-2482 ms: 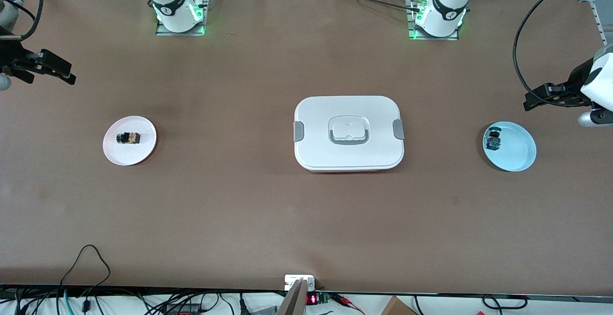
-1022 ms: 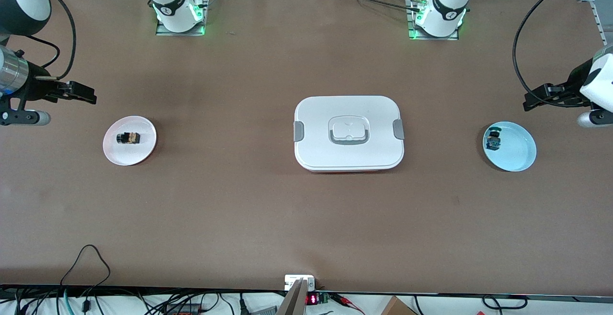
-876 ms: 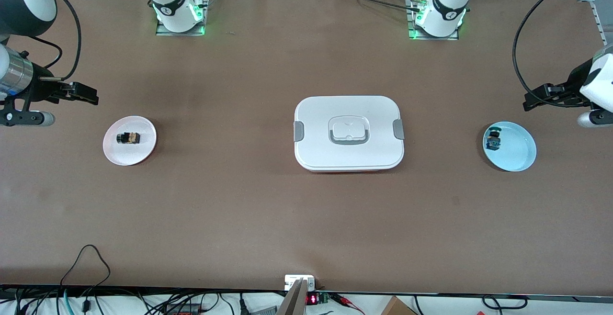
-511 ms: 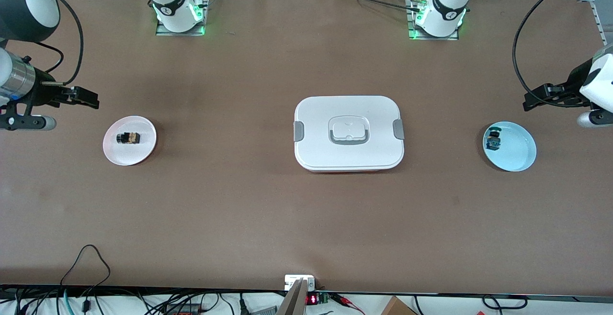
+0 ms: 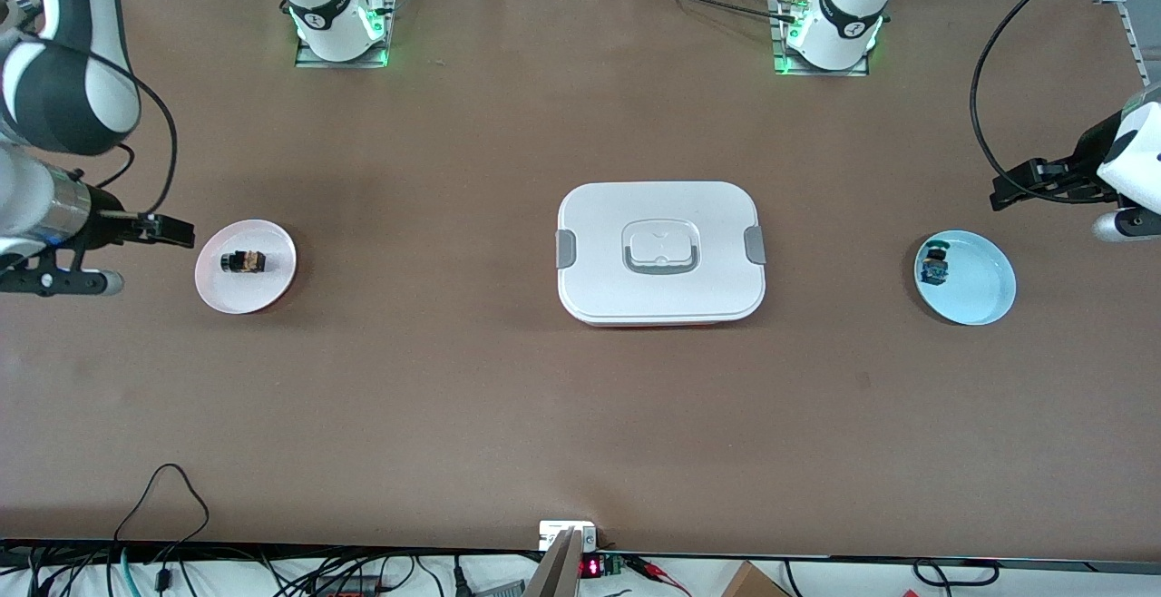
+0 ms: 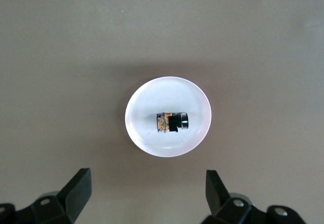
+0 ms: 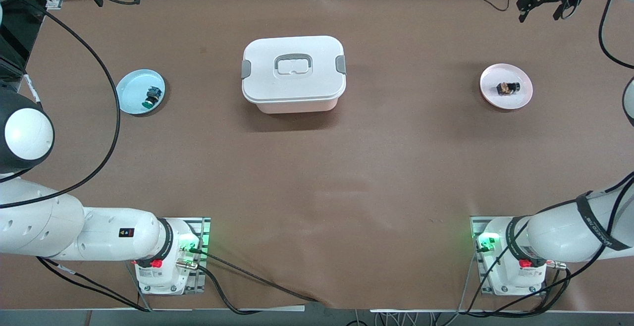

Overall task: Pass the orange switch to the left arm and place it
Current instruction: 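Lower the right gripper toward the orange switch on the white plate, then close the right gripper around the orange switch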

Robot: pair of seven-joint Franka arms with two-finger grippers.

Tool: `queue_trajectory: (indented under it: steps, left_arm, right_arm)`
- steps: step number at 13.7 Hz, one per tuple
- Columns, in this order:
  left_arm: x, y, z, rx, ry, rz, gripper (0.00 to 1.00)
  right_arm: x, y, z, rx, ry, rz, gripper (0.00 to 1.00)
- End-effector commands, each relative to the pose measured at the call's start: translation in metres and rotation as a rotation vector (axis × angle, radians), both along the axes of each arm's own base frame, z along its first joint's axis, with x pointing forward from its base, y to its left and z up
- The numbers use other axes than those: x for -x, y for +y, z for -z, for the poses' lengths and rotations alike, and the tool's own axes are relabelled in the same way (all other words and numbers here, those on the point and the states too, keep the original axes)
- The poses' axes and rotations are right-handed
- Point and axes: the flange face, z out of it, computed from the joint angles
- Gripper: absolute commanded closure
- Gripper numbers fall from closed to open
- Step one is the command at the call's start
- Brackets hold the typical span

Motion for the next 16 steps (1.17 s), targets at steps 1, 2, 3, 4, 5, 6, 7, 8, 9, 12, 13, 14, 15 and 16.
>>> queue_trajectory:
  steps: [1,2,3,4,5,6,7,8,9,12,13,14,15,16]
  left_arm:
    - [0.001,0.0,-0.002,0.004,-0.005,0.017,0.0]
    - [0.001,0.0,-0.002,0.004,-0.005,0.017,0.0]
    - [0.001,0.0,-0.002,0.004,-0.005,0.017,0.0]
    - [0.001,0.0,-0.002,0.004,-0.005,0.017,0.0]
    - [0.001,0.0,-0.002,0.004,-0.005,0.017,0.0]
    - [0.001,0.0,-0.002,0.004,-0.005,0.017,0.0]
    - [0.001,0.0,-0.002,0.004,-0.004,0.017,0.0]
    - [0.001,0.001,-0.002,0.004,-0.004,0.015,0.0]
    - [0.002,0.001,-0.002,0.004,-0.004,0.015,0.0]
    - [0.002,0.001,-0.001,0.004,0.001,0.015,0.0]
    - [0.002,0.0,-0.001,0.004,0.001,0.017,0.0]
    - [0.002,0.001,-0.001,0.004,0.001,0.015,0.0]
    - [0.002,0.001,-0.002,0.004,-0.002,0.015,0.0]
    - [0.002,0.0,-0.001,0.004,-0.001,0.017,0.0]
  right_arm:
    - [-0.012,0.002,0.029,0.019,-0.017,-0.025,0.0]
    - [-0.01,0.002,0.043,0.019,-0.01,-0.023,0.0]
    - [-0.007,0.003,0.055,0.021,-0.004,-0.026,0.0]
    - [-0.006,0.004,0.068,0.023,-0.008,-0.035,0.0]
    - [-0.004,0.002,0.082,0.029,-0.015,-0.051,0.0]
    - [0.001,-0.002,0.098,0.034,-0.023,-0.064,0.0]
    - [0.008,-0.012,0.116,0.032,-0.038,-0.076,0.0]
    - [0.013,-0.02,0.129,0.027,-0.061,-0.096,0.0]
    - [0.019,-0.029,0.143,0.021,-0.083,-0.119,0.0]
    - [0.031,-0.04,0.179,0.02,-0.082,-0.121,0.0]
    - [0.033,-0.04,0.188,0.019,-0.067,-0.122,0.0]
    - [0.033,-0.04,0.195,0.02,-0.058,-0.118,0.0]
    - [0.034,-0.04,0.202,0.02,-0.051,-0.111,0.0]
    - [0.034,-0.04,0.204,0.016,-0.051,-0.104,0.0]
